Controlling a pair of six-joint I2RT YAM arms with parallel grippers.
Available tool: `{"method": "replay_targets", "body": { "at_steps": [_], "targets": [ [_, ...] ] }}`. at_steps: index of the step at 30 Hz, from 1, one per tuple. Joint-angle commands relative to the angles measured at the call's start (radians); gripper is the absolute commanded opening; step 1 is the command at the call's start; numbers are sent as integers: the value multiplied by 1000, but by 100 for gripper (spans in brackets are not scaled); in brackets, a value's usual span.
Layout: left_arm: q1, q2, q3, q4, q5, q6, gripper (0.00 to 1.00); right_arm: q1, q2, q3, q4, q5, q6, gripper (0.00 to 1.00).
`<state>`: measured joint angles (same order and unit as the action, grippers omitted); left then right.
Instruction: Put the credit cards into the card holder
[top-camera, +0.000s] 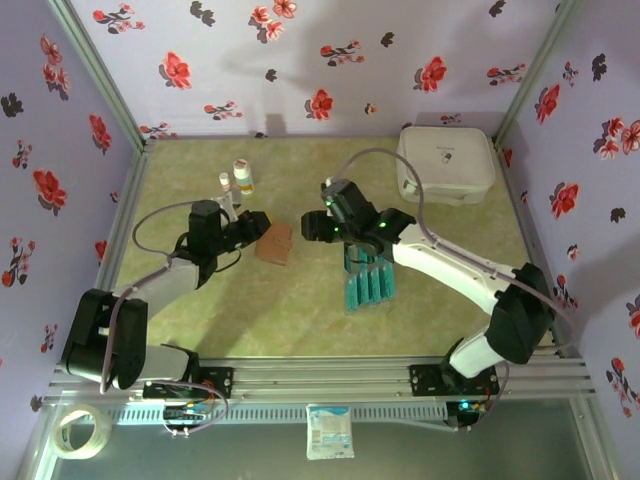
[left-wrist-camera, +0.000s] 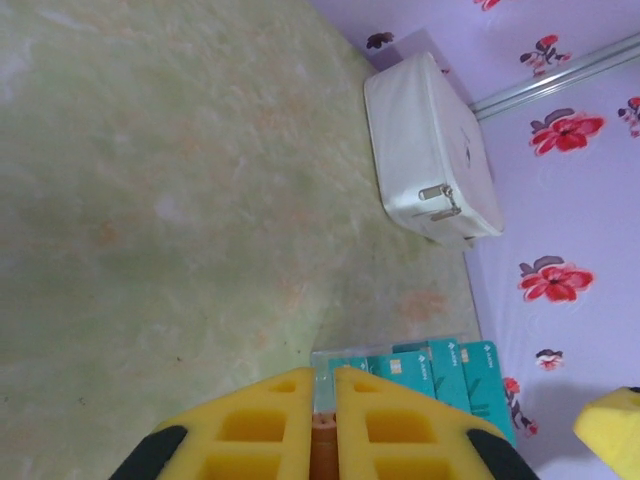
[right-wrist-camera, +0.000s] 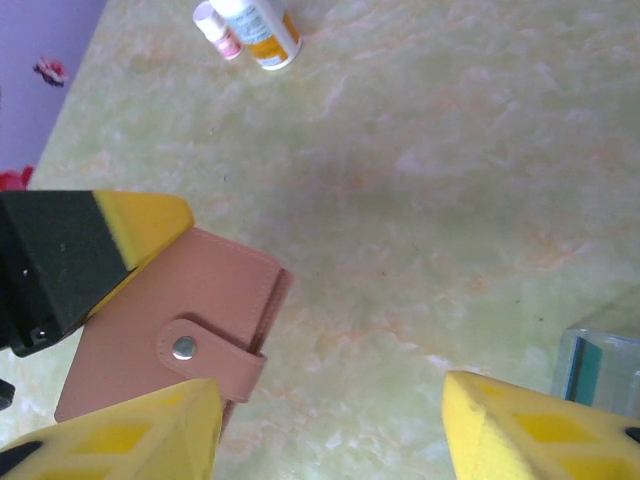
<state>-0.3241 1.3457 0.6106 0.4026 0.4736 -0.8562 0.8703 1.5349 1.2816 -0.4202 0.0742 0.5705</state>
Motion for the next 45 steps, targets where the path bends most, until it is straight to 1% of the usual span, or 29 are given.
{"method": "replay_targets", "body": {
  "at_steps": [1, 6, 16, 22, 26, 28, 30, 32, 34, 37, 39, 40, 45],
  "targets": [
    [-15, -33, 17, -39, -42, 54, 2, 45, 61, 55, -40, 75, -59, 61],
    [-26, -41, 17, -45, -59, 49, 2, 82, 126, 90, -17, 85, -60, 66],
    [-33, -50, -5, -8, -100, -14, 0, 110, 224, 141, 39, 65, -33, 67],
    [-35, -55, -7, 16, -104, -44, 0, 115, 280, 166, 64, 56, -19, 67],
    [-38, -66, -9, 16, -104, -46, 0, 115, 312, 178, 65, 78, -16, 65],
    [-36, -72, -12, 16, -105, -46, 0, 115, 323, 185, 44, 118, -16, 61],
    [-37, -78, -13, 8, -113, -40, 0, 109, 326, 185, -6, 188, -6, 56],
    [-36, -83, -11, -7, -121, -34, 0, 100, 318, 166, -47, 234, 3, 53],
    [-36, -83, -7, -20, -125, -24, 0, 87, 297, 128, -79, 254, 12, 49],
    [-37, -82, 8, -53, -136, 1, 0, 63, 239, 64, -97, 280, 31, 47],
    [-35, -82, 22, -85, -146, 29, 0, 48, 179, 18, -74, 266, 36, 47],
    [-35, -82, 32, -105, -151, 43, 0, 44, 153, 3, -64, 225, 38, 48],
    [-33, -97, 71, -197, -175, 103, 0, 28, 77, -1, -38, 128, 20, 53]
  ]
}}
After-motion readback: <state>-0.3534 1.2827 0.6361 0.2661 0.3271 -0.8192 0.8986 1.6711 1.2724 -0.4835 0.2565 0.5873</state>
